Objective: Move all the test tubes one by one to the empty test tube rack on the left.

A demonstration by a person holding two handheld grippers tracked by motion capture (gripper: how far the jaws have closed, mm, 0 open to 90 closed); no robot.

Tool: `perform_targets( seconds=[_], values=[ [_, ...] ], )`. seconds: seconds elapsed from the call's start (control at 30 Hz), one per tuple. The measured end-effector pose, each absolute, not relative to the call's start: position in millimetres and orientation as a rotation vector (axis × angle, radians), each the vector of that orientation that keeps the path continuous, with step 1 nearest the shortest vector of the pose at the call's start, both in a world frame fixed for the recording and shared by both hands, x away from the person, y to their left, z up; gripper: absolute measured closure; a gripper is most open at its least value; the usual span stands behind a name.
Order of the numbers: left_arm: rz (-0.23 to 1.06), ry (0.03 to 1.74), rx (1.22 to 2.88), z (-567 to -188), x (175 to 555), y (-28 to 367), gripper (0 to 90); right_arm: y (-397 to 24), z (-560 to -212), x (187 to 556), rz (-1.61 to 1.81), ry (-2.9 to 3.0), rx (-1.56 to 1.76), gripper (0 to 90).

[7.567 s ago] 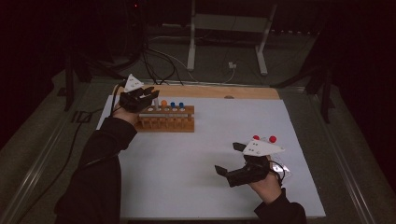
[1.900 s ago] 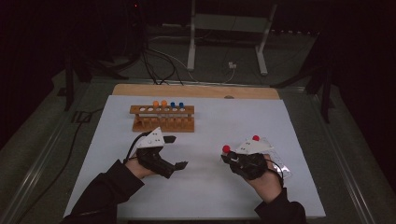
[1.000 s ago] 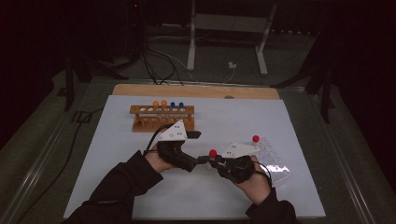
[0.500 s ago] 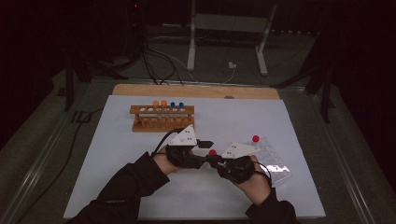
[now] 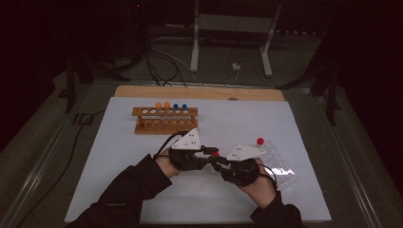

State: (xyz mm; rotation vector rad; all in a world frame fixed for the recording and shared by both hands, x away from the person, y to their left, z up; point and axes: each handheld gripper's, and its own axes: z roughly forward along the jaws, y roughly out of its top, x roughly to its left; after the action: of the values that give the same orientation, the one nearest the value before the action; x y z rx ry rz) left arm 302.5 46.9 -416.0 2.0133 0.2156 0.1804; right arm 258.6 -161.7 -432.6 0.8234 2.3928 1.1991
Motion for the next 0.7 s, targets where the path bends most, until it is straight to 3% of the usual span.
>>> perform_targets(
  seconds=[0.27, 0.4, 0.53, 0.7],
  values=[
    [0.238, 0.27, 2.013, -410.3, 308.2, 68.6, 71.8, -175.2, -421.7, 259.4, 1.294, 2.292, 0.89, 29.2],
    [0.276, 0.319, 2.009, -410.3, 312.4, 84.3, 71.8, -179.9, -418.3, 259.1, 1.326, 2.247, 0.914, 16.5],
    [0.312, 0.386, 2.006, -412.0, 317.8, 103.5, 71.8, -184.0, -417.9, 258.7, 1.359, 2.242, 0.907, 13.8],
    [0.375, 0.462, 2.014, -413.2, 323.2, 126.8, 71.9, -182.9, -416.5, 255.2, 1.387, 2.252, 0.86, 1.0]
  ],
)
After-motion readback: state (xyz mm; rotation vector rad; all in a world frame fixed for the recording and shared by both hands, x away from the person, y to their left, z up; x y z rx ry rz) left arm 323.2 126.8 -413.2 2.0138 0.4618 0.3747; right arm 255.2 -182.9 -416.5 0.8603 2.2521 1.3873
